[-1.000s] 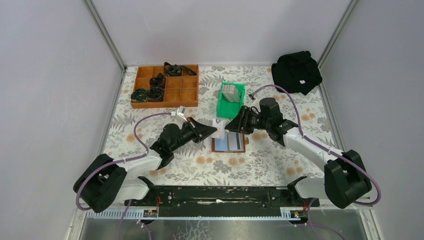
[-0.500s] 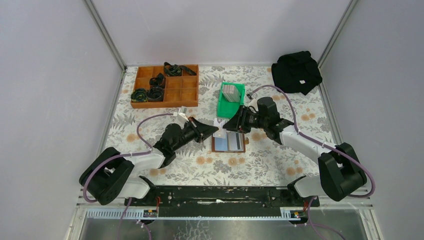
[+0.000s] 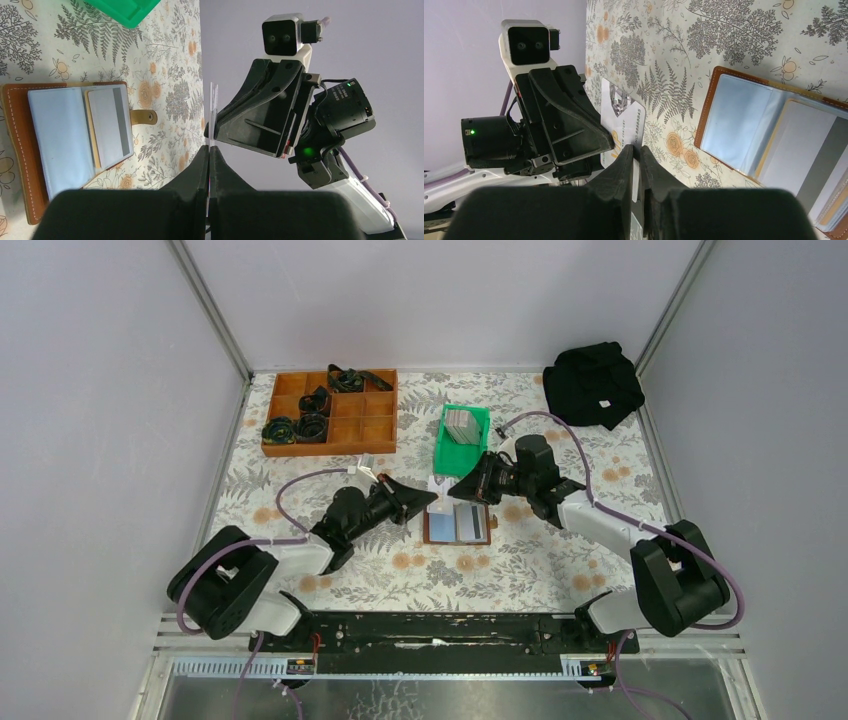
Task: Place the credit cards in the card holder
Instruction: Pick up the credit card from the storage box, then insert the credit card into the card holder.
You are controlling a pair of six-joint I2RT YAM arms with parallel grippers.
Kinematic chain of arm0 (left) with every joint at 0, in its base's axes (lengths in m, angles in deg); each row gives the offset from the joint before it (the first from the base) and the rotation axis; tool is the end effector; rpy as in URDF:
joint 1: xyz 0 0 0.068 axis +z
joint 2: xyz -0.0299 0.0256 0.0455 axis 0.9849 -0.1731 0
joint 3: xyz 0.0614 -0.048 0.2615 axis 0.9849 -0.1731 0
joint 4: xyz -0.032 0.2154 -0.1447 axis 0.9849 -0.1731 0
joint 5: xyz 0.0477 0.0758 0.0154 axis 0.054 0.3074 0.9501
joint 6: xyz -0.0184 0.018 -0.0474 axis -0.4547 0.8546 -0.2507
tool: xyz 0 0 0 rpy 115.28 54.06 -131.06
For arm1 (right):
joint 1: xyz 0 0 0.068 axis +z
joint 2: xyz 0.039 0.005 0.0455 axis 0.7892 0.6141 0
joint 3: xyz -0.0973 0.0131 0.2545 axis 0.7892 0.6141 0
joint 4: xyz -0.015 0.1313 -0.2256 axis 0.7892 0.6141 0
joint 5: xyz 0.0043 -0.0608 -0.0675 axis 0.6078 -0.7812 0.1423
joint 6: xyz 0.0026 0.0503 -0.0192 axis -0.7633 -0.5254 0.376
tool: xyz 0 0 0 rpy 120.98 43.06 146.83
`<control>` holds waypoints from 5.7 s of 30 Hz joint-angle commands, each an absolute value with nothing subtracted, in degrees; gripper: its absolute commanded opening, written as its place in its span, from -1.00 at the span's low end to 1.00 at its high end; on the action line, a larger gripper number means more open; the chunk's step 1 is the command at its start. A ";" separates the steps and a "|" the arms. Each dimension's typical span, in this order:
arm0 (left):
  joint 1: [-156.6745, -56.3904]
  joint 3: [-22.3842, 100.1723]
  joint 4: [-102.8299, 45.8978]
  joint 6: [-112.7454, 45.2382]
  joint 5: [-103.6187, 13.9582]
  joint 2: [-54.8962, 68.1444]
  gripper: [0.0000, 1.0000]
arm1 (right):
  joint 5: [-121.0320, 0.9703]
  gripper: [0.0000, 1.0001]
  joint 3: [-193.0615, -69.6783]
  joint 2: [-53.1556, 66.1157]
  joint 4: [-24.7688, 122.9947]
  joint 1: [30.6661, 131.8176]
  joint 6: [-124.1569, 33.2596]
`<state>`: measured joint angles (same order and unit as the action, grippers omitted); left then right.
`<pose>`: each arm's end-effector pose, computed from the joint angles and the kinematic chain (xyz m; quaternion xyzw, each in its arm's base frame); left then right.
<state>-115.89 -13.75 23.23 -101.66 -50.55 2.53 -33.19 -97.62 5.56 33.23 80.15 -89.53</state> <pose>0.2011 -0.1559 0.1793 -0.1990 0.7160 -0.6087 0.2780 0.2550 0.1586 0.2286 -0.0025 0.8130 0.5259 0.2498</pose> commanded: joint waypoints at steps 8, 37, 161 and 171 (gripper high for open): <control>-116.12 -14.18 36.54 -105.93 -53.46 -2.33 -0.94 | -28.04 -1.00 -97.79 5.64 25.70 81.08 -92.54; -112.51 -12.16 -6.02 -85.63 -46.18 9.41 -0.13 | -37.59 -1.00 -98.71 4.24 45.80 79.55 -75.39; -121.66 8.58 -23.83 -73.91 -46.70 -14.33 -0.99 | -55.95 -0.01 -108.16 22.96 59.93 89.32 -67.11; -122.84 9.85 -23.89 -74.63 -46.37 -15.29 -0.99 | -56.66 0.02 -111.01 24.50 62.13 92.06 -67.18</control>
